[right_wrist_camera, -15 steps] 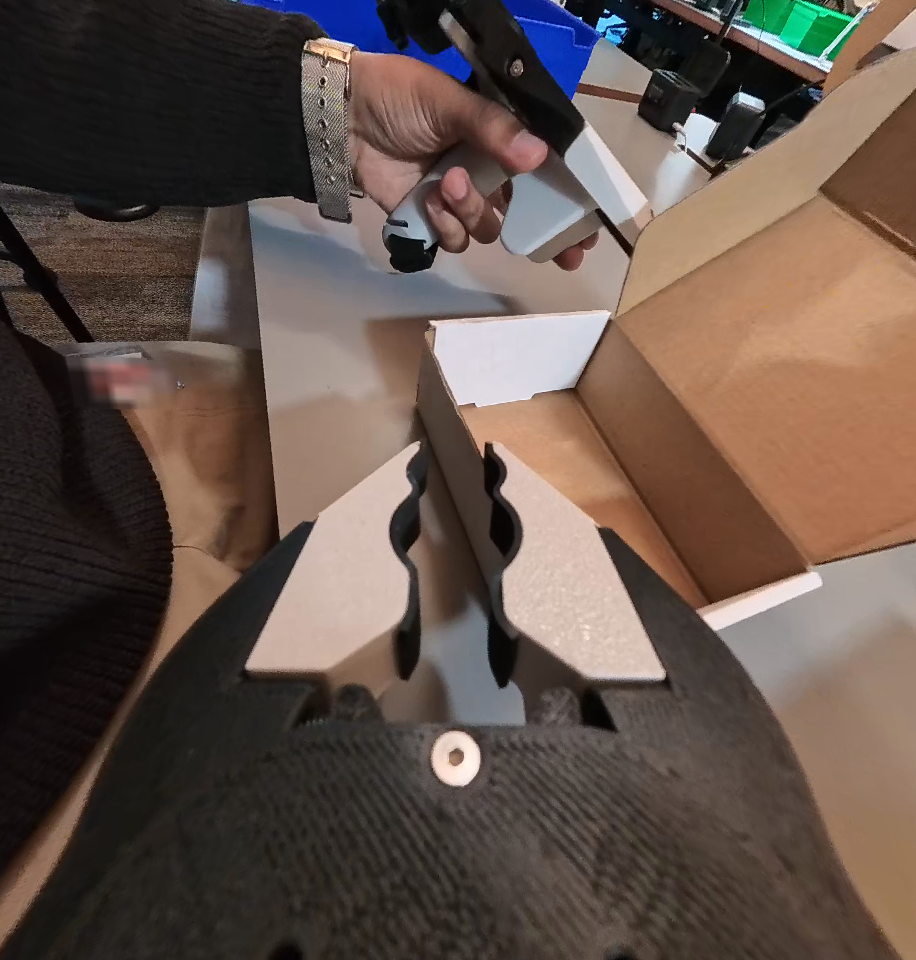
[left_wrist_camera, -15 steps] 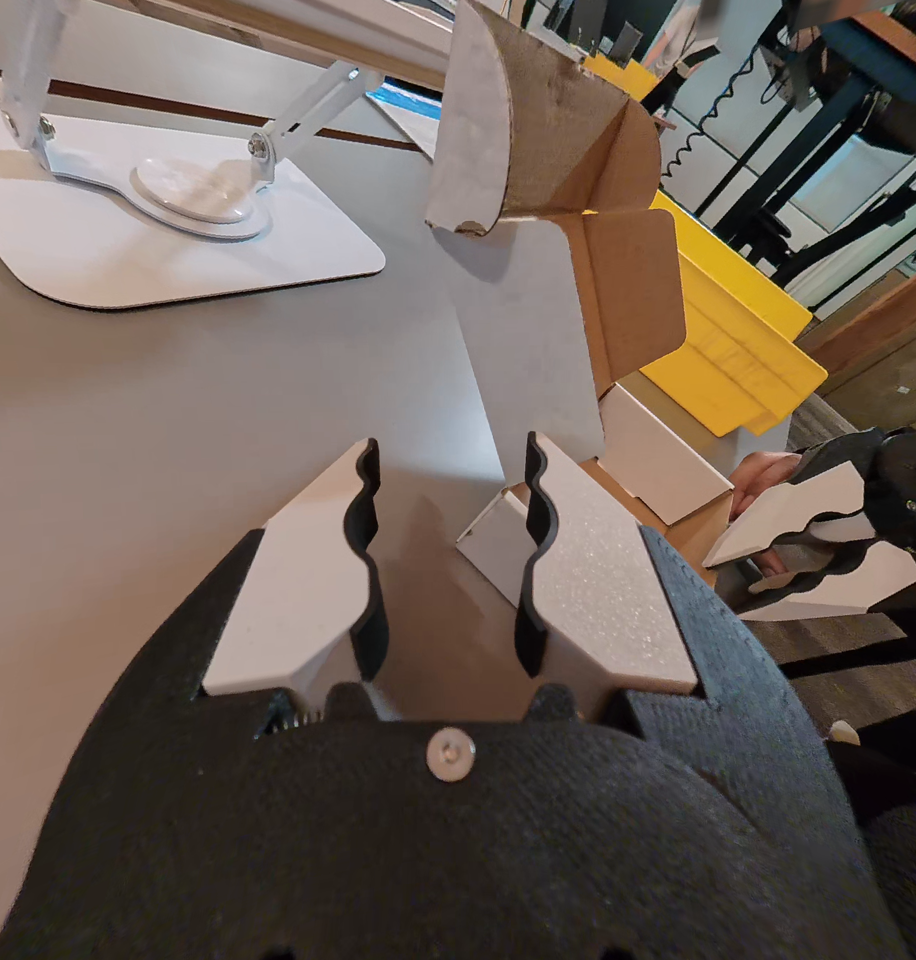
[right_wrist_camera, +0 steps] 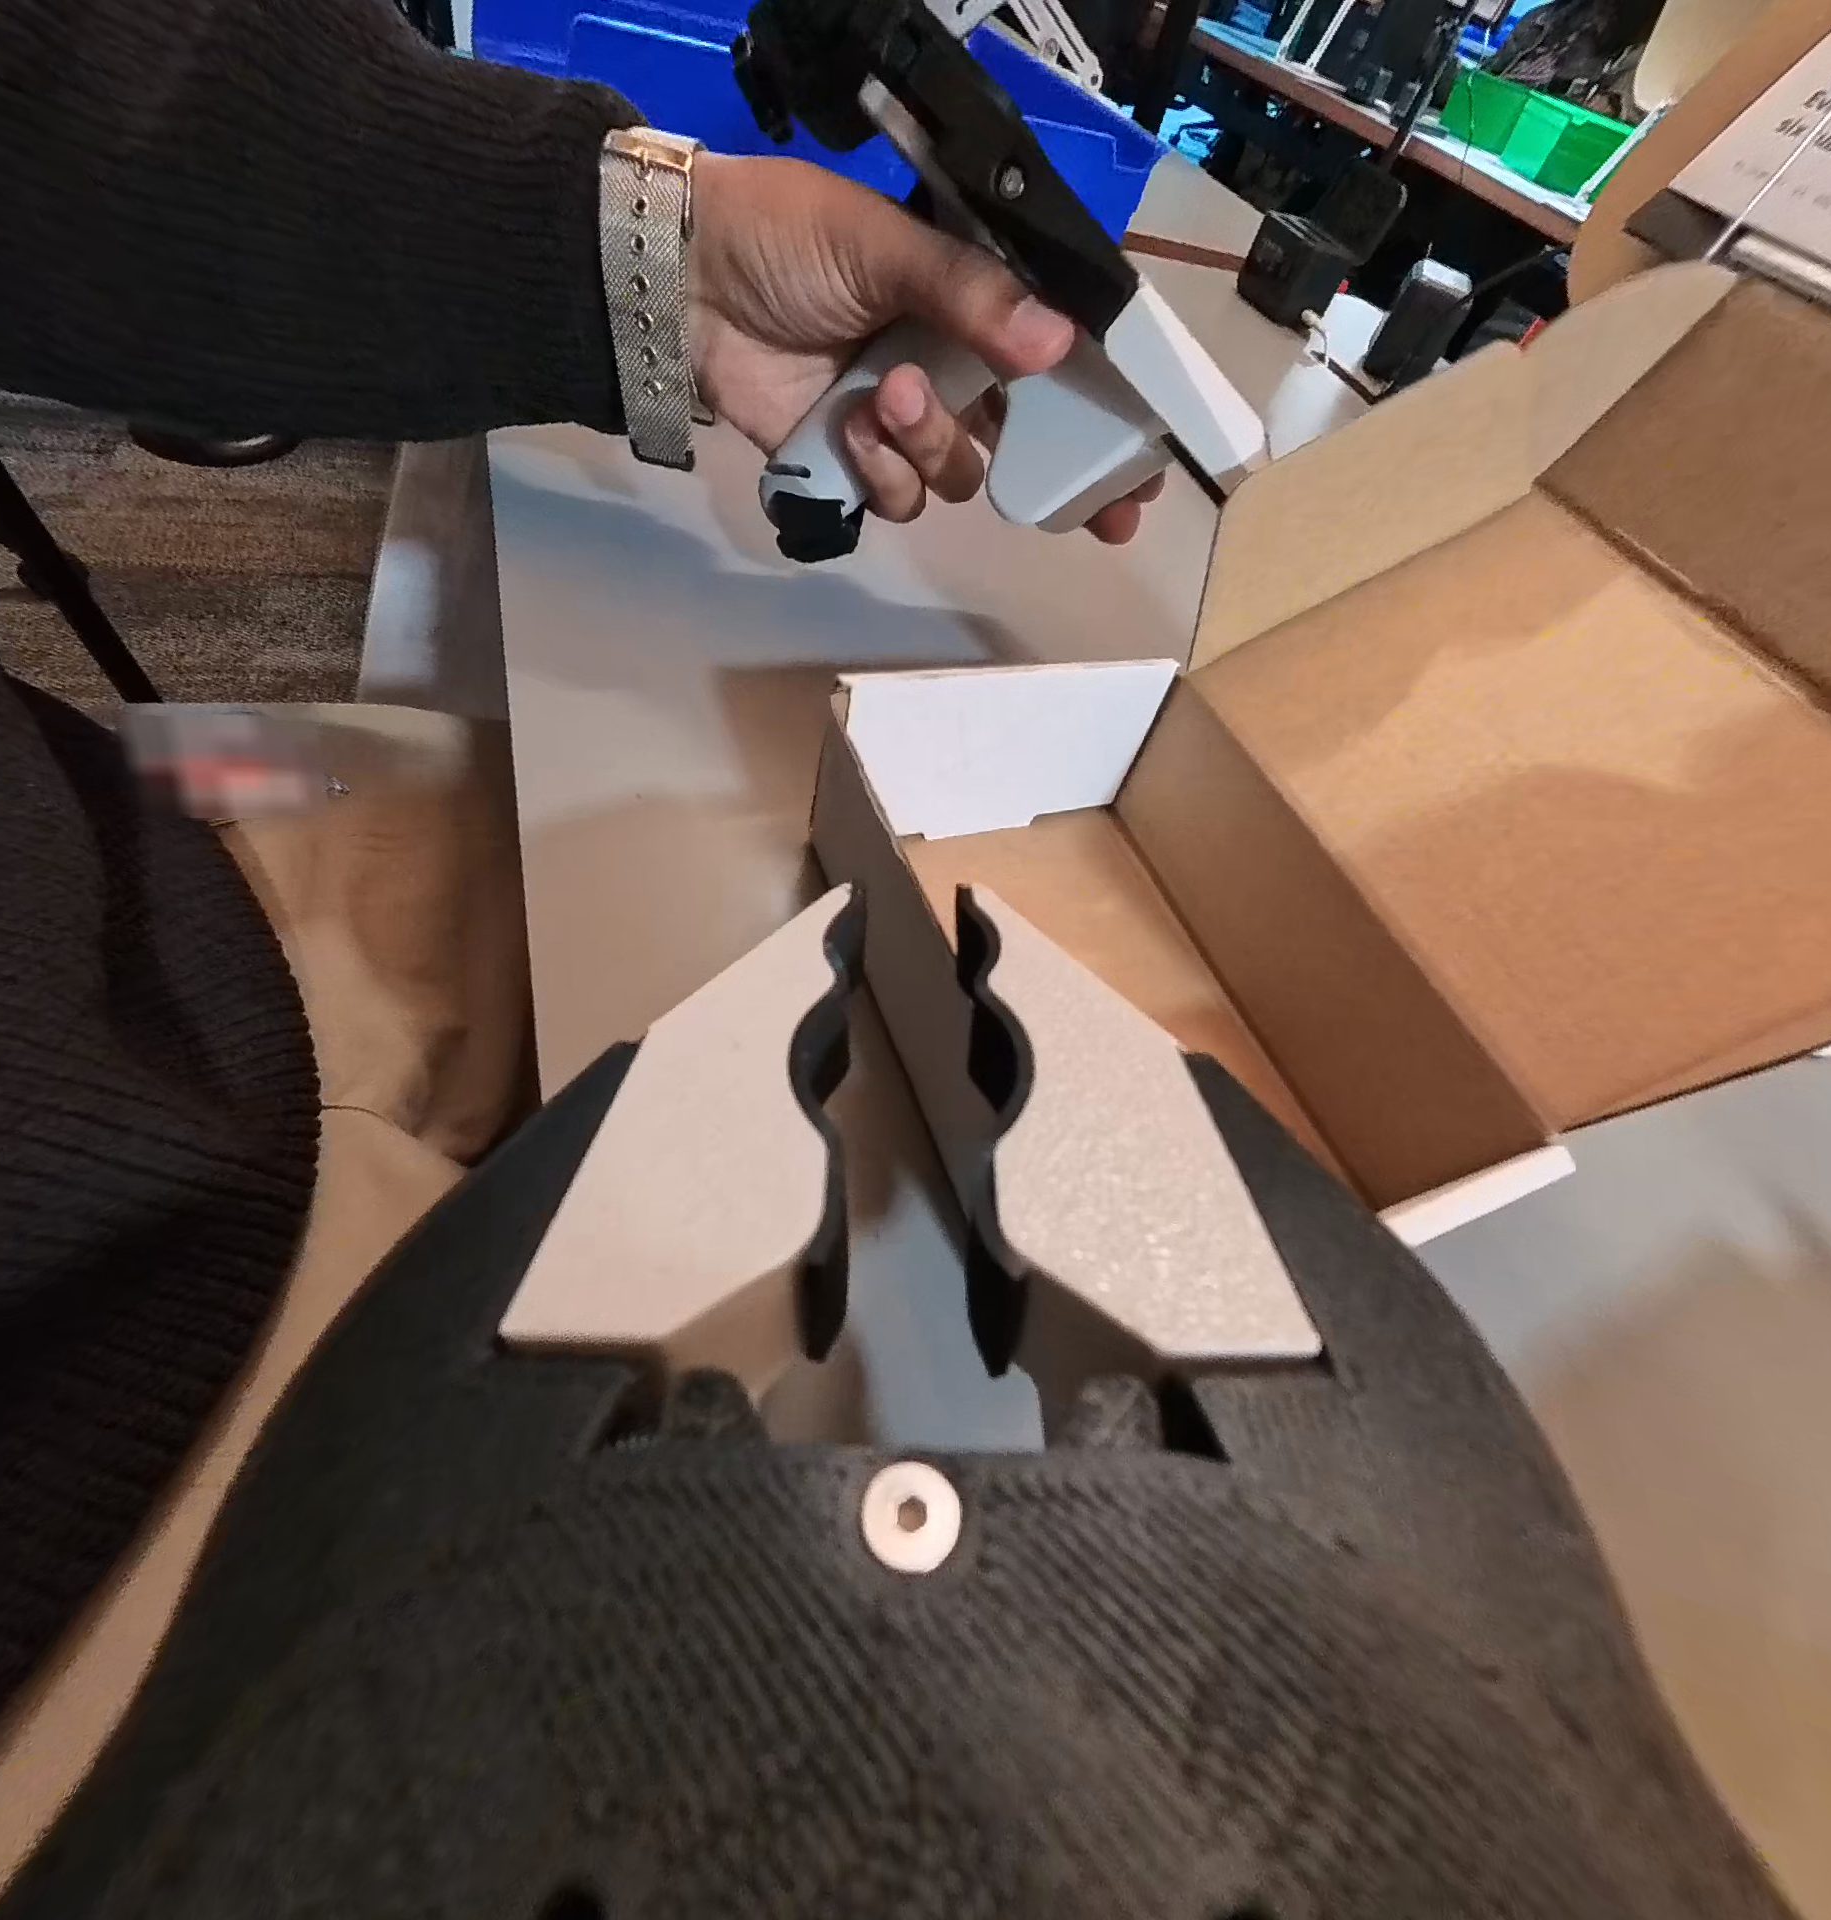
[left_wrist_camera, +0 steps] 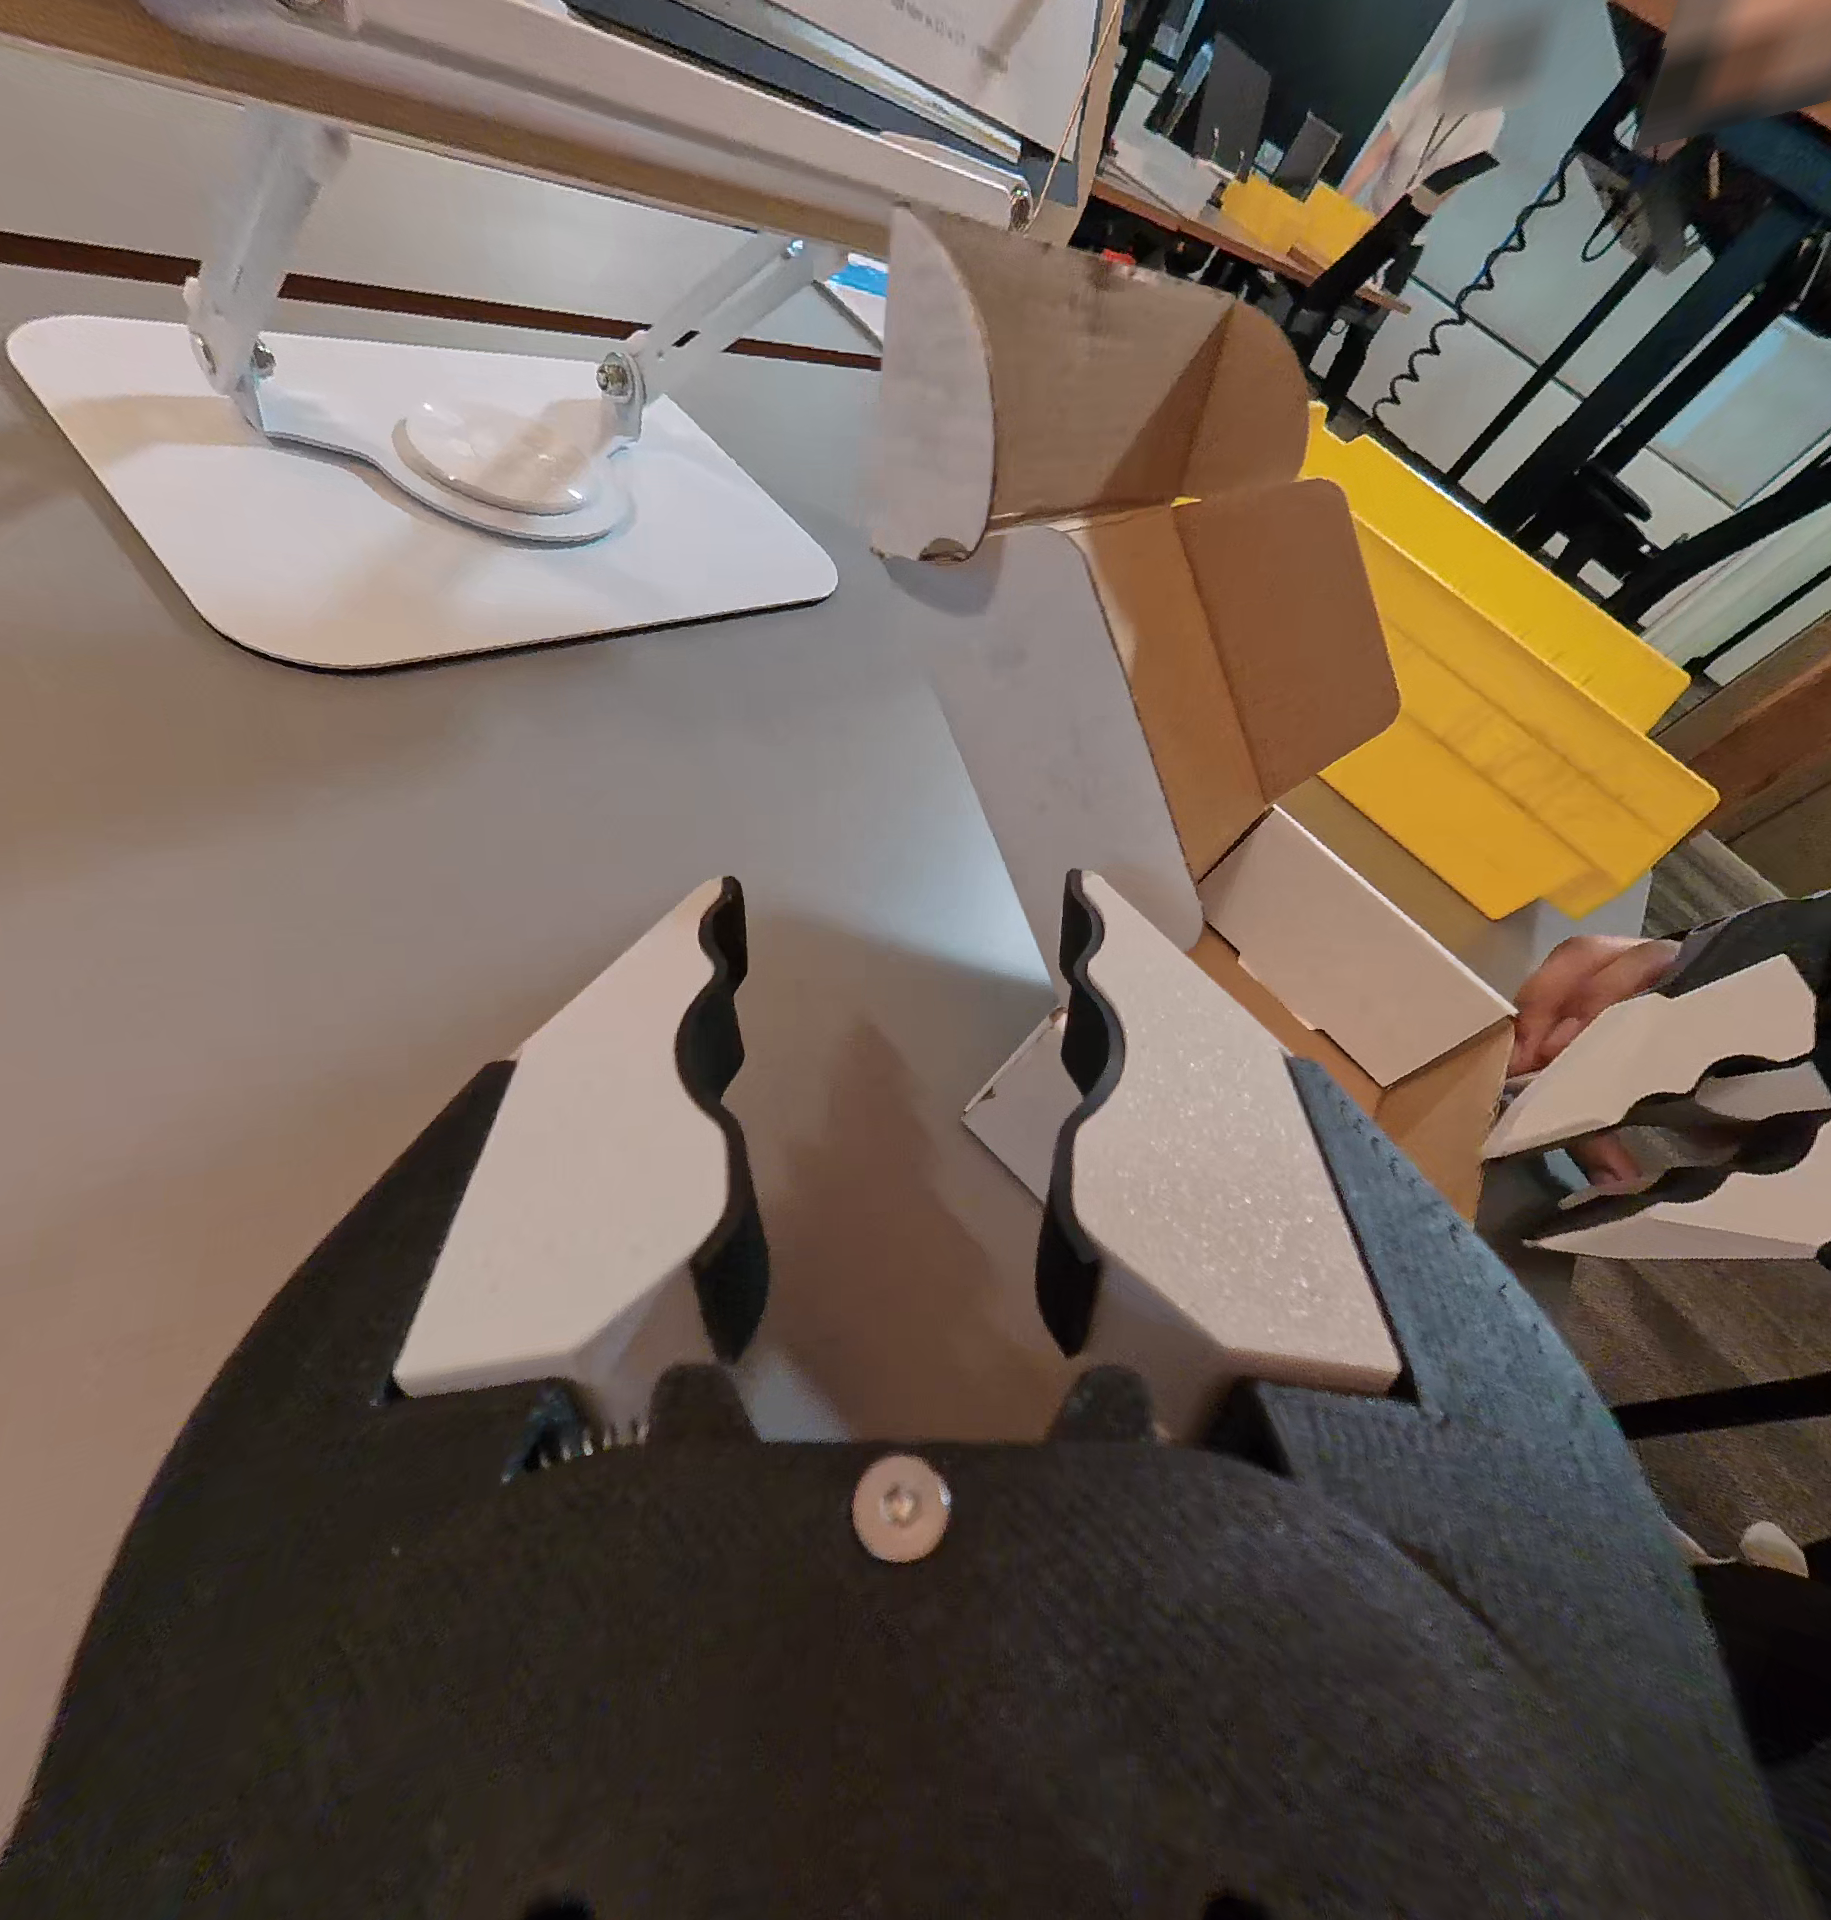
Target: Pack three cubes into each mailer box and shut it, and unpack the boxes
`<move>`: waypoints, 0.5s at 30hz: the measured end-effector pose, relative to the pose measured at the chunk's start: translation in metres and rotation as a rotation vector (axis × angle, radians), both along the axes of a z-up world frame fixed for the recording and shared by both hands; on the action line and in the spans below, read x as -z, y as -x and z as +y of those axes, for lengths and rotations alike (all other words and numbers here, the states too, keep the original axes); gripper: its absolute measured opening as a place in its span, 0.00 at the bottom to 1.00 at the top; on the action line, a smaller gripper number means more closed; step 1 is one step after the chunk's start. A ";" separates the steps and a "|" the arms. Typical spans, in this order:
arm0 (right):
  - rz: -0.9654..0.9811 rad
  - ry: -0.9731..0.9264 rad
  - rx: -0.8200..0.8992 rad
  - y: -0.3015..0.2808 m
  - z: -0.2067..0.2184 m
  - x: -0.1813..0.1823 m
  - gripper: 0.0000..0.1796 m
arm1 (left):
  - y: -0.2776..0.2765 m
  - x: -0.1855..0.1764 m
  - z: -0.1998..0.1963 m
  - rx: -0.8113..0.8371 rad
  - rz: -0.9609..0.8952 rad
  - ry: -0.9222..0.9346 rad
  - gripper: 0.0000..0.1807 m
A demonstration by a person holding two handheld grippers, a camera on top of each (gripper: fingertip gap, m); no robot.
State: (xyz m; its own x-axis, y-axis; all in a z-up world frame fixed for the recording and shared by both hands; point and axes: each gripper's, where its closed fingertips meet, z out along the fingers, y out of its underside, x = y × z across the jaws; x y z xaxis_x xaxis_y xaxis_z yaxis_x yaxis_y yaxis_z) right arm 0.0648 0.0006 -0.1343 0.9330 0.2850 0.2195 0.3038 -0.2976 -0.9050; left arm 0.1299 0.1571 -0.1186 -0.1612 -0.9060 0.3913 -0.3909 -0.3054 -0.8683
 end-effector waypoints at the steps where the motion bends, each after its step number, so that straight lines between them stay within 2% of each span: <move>1: 0.000 -0.009 -0.003 0.000 0.000 -0.002 0.09 | 0.000 0.000 0.001 -0.003 0.000 -0.007 0.33; 6: 0.031 -0.095 0.006 -0.003 -0.003 -0.021 0.07 | 0.000 -0.007 0.012 -0.043 -0.022 -0.025 0.33; 9: 0.052 -0.159 0.026 -0.010 -0.005 -0.033 0.05 | 0.002 -0.019 0.028 -0.097 -0.038 -0.052 0.37; 12: 0.078 -0.191 0.045 -0.014 -0.006 -0.038 0.05 | 0.010 -0.043 0.056 -0.183 -0.051 -0.075 0.44; 15: 0.084 -0.181 0.046 -0.015 -0.006 -0.036 0.05 | 0.030 -0.075 0.103 -0.316 -0.070 -0.153 0.44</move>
State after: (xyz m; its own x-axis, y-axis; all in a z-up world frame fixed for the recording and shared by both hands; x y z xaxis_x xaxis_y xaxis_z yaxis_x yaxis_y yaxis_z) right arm 0.0798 -0.0050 -0.0982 0.9614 0.2041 0.1845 0.2151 -0.1393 -0.9666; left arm 0.0996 0.2602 -0.0431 0.1144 -0.9627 0.2450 -0.2359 -0.2659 -0.9347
